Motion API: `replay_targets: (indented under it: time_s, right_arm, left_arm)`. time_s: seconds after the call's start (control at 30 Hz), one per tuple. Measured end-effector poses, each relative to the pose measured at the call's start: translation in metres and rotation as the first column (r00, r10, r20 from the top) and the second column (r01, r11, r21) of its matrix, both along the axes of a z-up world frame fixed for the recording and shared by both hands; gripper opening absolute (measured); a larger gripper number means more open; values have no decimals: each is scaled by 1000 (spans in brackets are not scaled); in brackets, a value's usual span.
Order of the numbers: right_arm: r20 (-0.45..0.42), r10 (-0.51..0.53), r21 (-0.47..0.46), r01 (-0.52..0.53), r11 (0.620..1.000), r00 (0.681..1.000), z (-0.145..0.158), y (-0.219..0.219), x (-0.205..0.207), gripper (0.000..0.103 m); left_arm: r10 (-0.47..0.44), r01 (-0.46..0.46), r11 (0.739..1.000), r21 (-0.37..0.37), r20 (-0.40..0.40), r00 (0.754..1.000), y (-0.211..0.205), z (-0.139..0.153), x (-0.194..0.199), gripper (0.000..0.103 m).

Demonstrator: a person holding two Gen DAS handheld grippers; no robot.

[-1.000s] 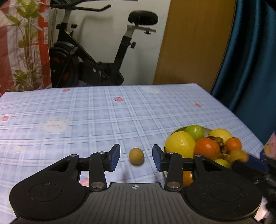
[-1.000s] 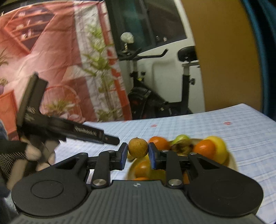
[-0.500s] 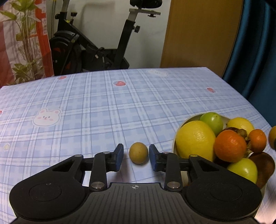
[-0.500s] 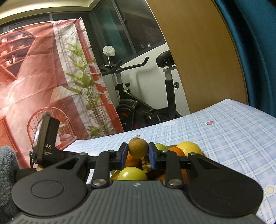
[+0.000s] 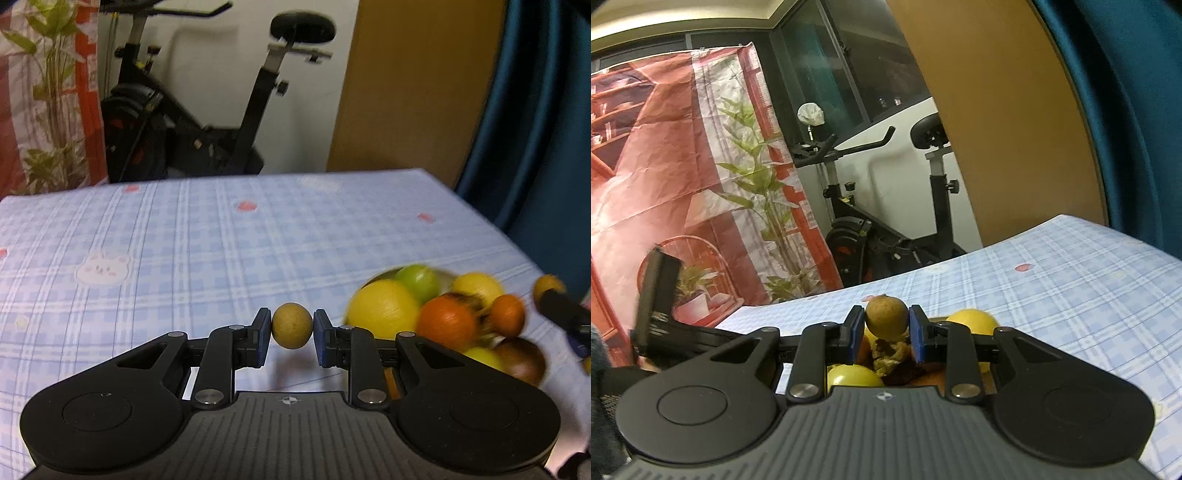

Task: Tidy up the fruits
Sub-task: 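Lower the small brown fruit onto the plate and open the left gripper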

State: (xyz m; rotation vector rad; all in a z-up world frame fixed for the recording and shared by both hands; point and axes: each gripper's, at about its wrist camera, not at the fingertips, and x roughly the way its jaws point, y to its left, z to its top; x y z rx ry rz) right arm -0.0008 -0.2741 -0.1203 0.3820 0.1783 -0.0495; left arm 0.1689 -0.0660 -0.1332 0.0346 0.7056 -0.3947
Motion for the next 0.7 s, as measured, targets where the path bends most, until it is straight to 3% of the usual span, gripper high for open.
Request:
replay_targets:
  time_s: [0.3, 0.43, 0.7]
  right_arm:
    - [-16, -71, 6, 71, 997, 997, 0, -17, -8, 28]
    - [-31, -28, -33, 27, 999, 999, 0, -5, -5, 28]
    - [-92, 29, -127, -41, 991, 995, -6, 16, 7, 28]
  left_arm:
    - [-187, 191, 981, -25, 123, 975, -38, 36, -36, 26]
    - [-254, 258, 966, -16, 133, 958, -58, 39, -40, 26]
    - [-305, 307, 952, -5, 106, 946, -74, 30, -34, 26]
